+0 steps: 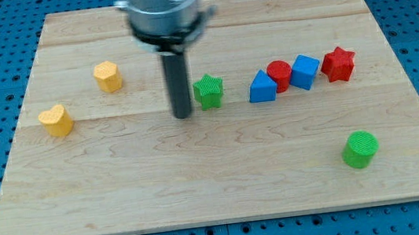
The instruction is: Push the green star towards the green circle
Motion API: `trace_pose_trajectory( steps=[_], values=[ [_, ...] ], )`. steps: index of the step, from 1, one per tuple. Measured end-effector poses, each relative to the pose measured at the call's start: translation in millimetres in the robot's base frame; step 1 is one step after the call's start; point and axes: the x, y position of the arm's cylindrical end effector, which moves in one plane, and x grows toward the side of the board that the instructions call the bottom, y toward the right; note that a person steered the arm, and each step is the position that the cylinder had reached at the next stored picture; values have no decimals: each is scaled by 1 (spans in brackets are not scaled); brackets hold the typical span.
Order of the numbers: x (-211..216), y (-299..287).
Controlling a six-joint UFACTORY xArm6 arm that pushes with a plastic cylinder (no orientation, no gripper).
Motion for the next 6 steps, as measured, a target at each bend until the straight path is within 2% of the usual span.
trace_pose_trajectory(
  steps=[1,2,4,5,6],
  values=[
    [-37,-36],
    [-46,30],
    [31,185],
    [47,222],
    [35,167]
  ],
)
